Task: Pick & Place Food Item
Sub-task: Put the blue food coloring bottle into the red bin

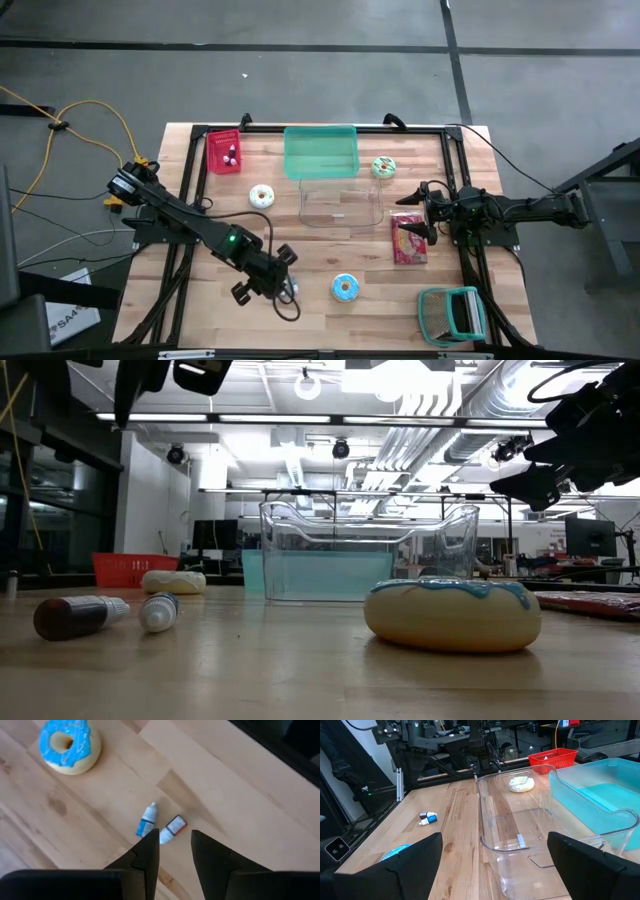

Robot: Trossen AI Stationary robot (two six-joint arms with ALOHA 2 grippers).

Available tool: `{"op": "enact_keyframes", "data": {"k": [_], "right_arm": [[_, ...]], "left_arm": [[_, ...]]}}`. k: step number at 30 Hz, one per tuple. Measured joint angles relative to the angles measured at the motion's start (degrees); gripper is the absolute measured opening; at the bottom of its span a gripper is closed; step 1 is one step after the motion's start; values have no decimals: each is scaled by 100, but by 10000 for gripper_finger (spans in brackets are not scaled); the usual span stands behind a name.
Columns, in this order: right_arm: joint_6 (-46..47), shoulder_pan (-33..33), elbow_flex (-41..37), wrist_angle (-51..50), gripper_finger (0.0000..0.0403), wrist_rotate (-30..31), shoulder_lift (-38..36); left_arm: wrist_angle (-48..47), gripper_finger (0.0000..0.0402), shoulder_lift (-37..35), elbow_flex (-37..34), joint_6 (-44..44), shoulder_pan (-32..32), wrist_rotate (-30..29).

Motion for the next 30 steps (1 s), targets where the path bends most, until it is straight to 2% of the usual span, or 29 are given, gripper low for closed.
{"op": "enact_keyframes", "data": {"k": [5,13,30], "right_arm": [[0,-2,0,0,350,0,0],[0,0,0,0,350,-2,0],[0,-1,1,-1,350,0,0]], "left_arm": [[-80,106,0,0,84,0,196],[-85,106,0,0,906,0,183],[4,106,22,0,743,0,250]]}}
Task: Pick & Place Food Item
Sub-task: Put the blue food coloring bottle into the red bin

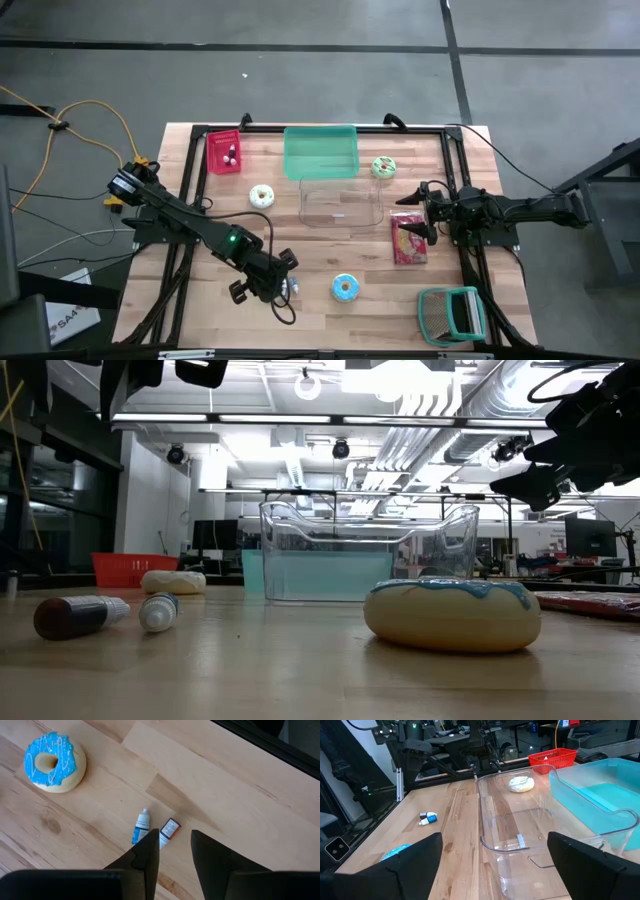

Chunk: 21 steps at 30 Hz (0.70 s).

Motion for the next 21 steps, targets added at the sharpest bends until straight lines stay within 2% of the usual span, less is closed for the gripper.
{"op": "enact_keyframes", "data": {"k": [9,21], "right_arm": [[0,-2,0,0,350,1,-2],[0,1,-1,-1,350,1,0]], "left_arm": [[-2,106,1,0,-11,0,-58],[309,106,729,0,320,160,-46]]}}
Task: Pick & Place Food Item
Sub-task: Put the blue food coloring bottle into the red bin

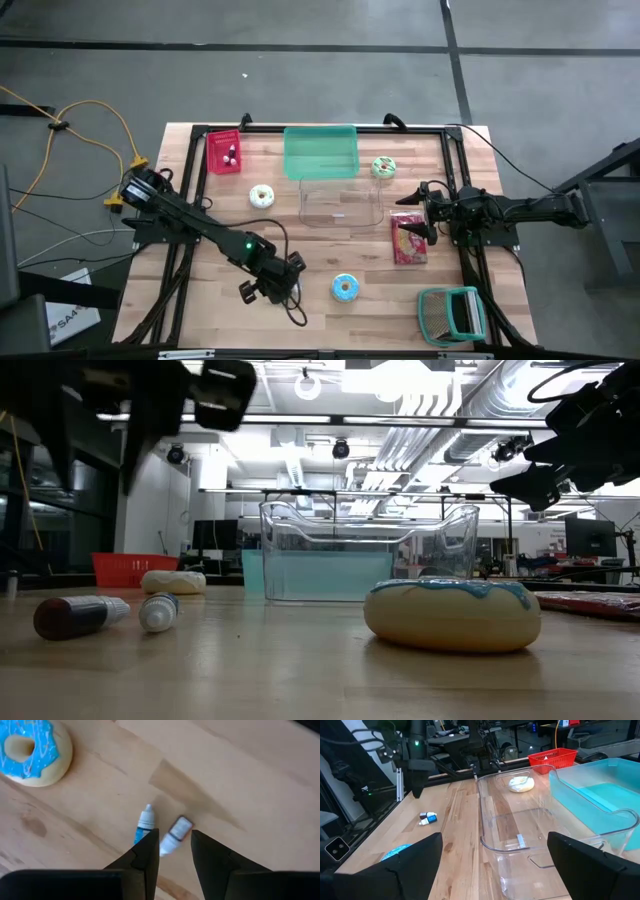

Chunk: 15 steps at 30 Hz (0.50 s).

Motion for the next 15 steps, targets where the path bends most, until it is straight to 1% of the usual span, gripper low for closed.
{"op": "enact_keyframes", "data": {"k": [7,15], "right_arm": [[0,-1,2,0,350,0,-2],[0,-1,1,0,350,-2,0]], "left_arm": [[373,106,288,0,391,148,45],[561,106,497,-2,442,321,129]]}}
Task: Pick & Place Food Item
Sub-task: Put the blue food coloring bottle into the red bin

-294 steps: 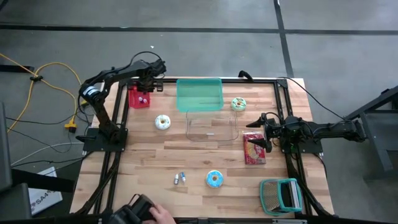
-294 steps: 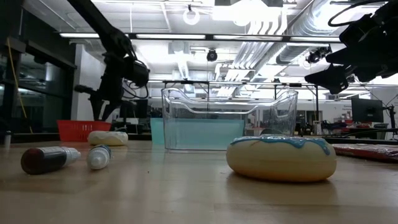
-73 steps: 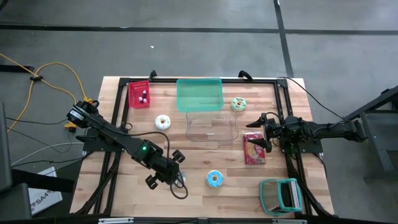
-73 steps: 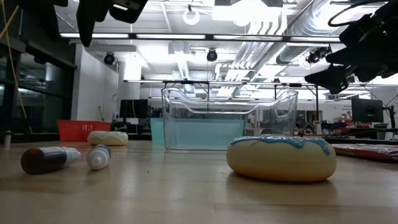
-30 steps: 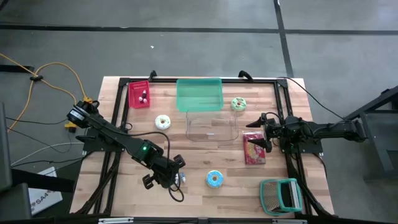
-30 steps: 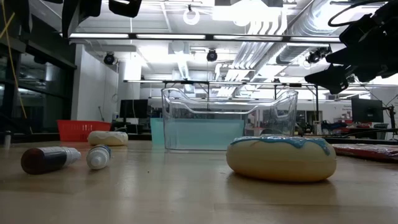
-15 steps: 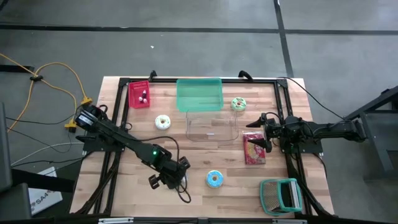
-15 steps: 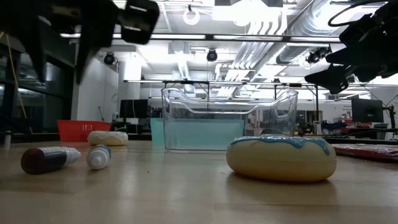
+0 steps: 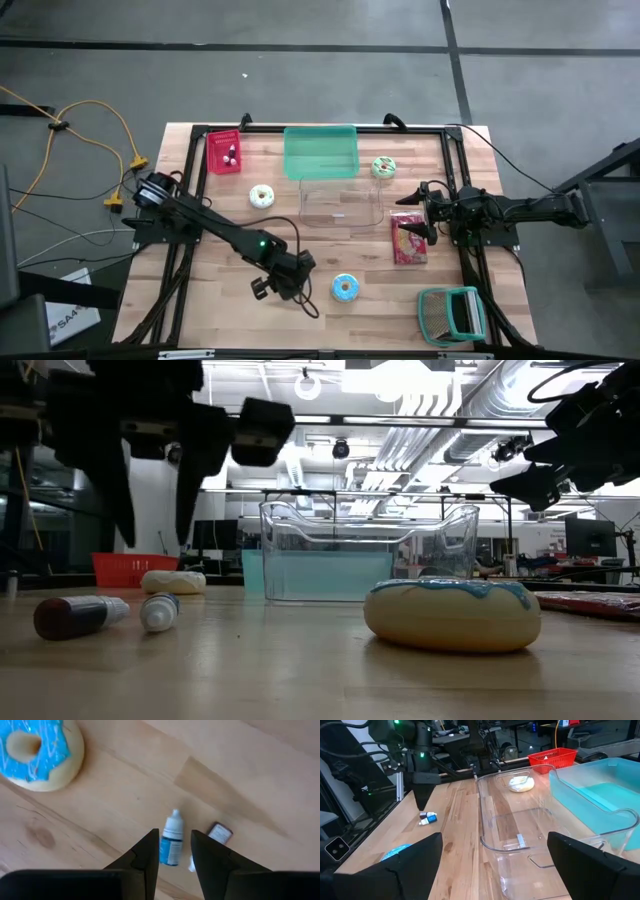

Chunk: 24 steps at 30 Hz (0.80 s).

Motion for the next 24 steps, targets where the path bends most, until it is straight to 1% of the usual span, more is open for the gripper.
{"op": "enact_keyframes", "data": {"k": [12,24], "right_arm": [[0,1,0,15,350,-12,57],[0,-1,0,10,350,-1,55]], "left_arm": [[170,106,181,2,-3,52,28],[168,110,183,0,-158,74,52]]}}
